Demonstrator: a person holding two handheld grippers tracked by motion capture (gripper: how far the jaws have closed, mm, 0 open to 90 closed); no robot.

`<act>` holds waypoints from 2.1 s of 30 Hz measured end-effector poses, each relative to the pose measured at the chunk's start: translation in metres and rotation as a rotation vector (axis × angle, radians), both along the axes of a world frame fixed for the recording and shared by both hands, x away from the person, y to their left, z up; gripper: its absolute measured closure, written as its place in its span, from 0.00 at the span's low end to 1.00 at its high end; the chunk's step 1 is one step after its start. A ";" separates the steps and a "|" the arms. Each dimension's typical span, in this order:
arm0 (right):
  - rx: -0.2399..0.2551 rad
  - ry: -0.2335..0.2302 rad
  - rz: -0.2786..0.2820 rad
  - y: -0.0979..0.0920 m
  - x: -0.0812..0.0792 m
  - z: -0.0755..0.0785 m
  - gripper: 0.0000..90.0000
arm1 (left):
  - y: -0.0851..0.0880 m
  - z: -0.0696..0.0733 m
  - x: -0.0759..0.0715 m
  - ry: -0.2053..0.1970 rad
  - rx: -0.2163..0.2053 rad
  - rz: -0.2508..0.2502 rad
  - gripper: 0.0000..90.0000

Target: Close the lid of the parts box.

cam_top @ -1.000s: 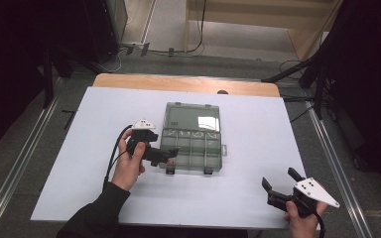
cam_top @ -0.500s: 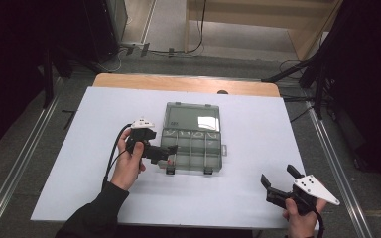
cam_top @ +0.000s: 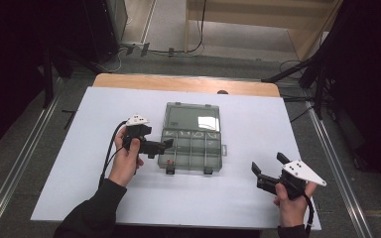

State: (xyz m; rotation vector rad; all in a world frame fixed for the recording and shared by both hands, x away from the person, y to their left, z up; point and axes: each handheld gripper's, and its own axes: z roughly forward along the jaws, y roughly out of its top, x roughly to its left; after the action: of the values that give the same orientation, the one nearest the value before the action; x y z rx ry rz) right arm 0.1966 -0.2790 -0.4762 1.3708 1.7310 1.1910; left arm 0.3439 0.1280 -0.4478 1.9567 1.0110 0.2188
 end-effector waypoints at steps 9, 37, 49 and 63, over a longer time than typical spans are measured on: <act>0.006 0.005 0.033 0.012 0.022 0.006 0.15 | 0.000 -0.004 0.011 -0.034 -0.036 0.027 0.00; 0.031 0.047 0.084 0.056 0.099 0.010 0.15 | 0.010 -0.009 0.051 0.010 -0.075 -0.016 0.00; 0.024 0.093 0.089 0.064 0.135 0.007 0.15 | 0.008 -0.015 0.074 0.041 -0.088 -0.009 0.00; 0.066 0.189 0.105 0.070 0.172 0.000 0.00 | 0.001 -0.027 0.092 0.085 -0.076 0.007 0.00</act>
State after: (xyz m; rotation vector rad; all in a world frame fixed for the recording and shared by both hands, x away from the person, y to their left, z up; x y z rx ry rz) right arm 0.3682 -0.2090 -0.4763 1.4889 1.9304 1.2183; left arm 0.4360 0.1293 -0.4746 1.9074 1.0656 0.1000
